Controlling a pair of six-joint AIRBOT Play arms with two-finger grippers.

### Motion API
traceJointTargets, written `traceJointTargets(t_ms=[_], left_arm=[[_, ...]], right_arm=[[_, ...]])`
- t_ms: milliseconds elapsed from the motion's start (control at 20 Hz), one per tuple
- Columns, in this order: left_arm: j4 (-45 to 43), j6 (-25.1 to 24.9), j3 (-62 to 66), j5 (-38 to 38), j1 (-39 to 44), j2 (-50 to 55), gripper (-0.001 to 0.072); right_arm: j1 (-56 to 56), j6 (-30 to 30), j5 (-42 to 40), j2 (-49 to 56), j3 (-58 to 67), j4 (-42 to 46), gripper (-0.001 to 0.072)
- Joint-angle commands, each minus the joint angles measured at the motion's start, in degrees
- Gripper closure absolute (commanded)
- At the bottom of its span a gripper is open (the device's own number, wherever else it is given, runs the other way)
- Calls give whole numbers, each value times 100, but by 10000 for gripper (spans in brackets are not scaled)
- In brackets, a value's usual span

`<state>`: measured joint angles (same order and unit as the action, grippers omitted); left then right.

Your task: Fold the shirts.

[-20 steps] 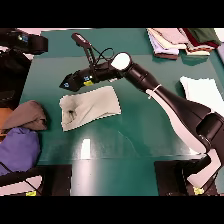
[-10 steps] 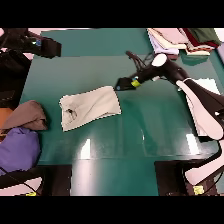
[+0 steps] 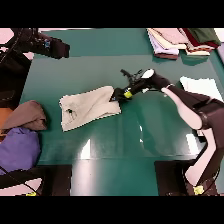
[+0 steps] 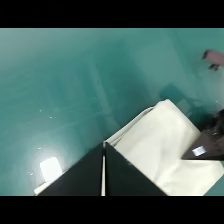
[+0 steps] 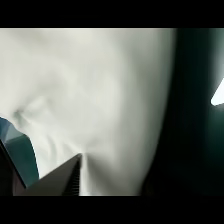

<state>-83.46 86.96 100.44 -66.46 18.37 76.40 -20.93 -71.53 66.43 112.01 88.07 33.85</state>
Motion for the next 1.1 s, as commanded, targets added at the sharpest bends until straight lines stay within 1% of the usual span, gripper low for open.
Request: traceJointTargets(t_ms=[0, 50, 150, 200, 300, 450, 600, 700, 850, 900, 1050], left_arm=[[116, 57, -2, -4, 11, 2, 686], [87, 146, -2, -7, 68, 2, 686], [-4, 151, -2, -2, 332, 2, 687], [-33, 149, -2, 2, 507, 2, 686], [-39, 105, -2, 48, 857, 2, 686], [-35, 114, -2, 201, 1185, 2, 686], [-24, 111, -2, 411, 1335, 2, 686], [-13, 120, -2, 431, 1335, 2, 685], [-11, 192, -2, 452, 1335, 2, 685], [-11, 291, -2, 452, 1335, 2, 685], [-11, 352, -2, 459, 1335, 2, 685]], right_arm=[[-614, 118, -387, 455, 756, -212, 658], [-686, 151, -581, 455, 933, -212, 697], [-577, 142, -815, 304, 1239, -59, 697], [-404, 79, -793, 164, 1401, 232, 698], [127, -188, -498, -240, 1598, 1008, 697], [1248, -466, 90, -1025, 1591, 2159, 697], [2551, -599, 629, -1711, 1587, 2933, 698], [3414, -603, 791, -2068, 1587, 3080, 697], [4557, -605, 811, -2402, 1587, 3062, 698], [4872, -608, 785, -2452, 1587, 3056, 697], [5473, -691, 684, -2457, 1587, 3016, 698]])
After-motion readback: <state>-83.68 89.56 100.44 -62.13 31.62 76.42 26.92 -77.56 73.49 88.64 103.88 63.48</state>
